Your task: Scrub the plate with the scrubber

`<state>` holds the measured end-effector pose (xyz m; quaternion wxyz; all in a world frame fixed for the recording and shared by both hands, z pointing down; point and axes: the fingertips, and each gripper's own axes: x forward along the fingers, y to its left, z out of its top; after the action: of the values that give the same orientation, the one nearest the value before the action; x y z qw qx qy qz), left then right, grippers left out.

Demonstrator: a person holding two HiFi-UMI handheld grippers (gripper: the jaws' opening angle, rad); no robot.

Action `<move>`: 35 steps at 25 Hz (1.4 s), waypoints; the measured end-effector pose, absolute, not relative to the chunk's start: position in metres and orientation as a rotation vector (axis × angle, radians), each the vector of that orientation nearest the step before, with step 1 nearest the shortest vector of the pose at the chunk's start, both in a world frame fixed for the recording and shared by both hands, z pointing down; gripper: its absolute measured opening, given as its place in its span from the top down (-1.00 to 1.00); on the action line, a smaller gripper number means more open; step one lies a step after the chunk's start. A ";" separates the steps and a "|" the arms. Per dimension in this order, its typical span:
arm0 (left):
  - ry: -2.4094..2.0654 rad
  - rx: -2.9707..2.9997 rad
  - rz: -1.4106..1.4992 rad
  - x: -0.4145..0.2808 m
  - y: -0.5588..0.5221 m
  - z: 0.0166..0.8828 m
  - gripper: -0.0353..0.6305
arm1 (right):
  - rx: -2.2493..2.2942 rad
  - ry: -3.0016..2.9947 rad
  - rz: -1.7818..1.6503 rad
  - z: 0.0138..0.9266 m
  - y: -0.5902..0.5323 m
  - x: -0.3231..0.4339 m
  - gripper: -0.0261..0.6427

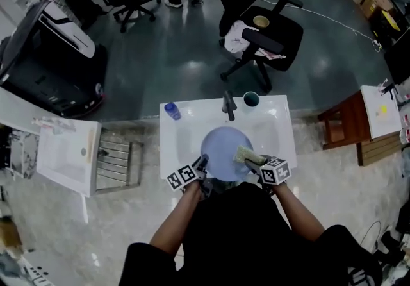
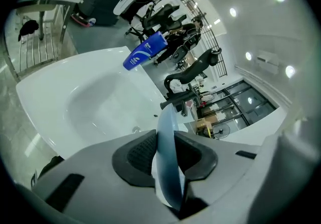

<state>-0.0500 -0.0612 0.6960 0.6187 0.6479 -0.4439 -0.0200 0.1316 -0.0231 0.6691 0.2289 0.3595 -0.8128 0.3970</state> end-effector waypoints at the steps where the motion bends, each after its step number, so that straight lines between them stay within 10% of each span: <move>1: -1.027 1.477 -0.037 -0.049 -0.061 0.701 0.65 | 0.994 -2.244 1.093 0.668 -0.022 0.135 0.73; 35: -1.176 1.344 0.258 -0.029 -0.056 0.777 0.31 | 1.181 -2.385 1.027 0.665 -0.010 0.239 0.73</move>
<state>-0.0292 -0.0562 0.7766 0.6199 0.5845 -0.5114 0.1122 0.2391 -0.0102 0.6648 0.1438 0.4098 -0.8274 0.3561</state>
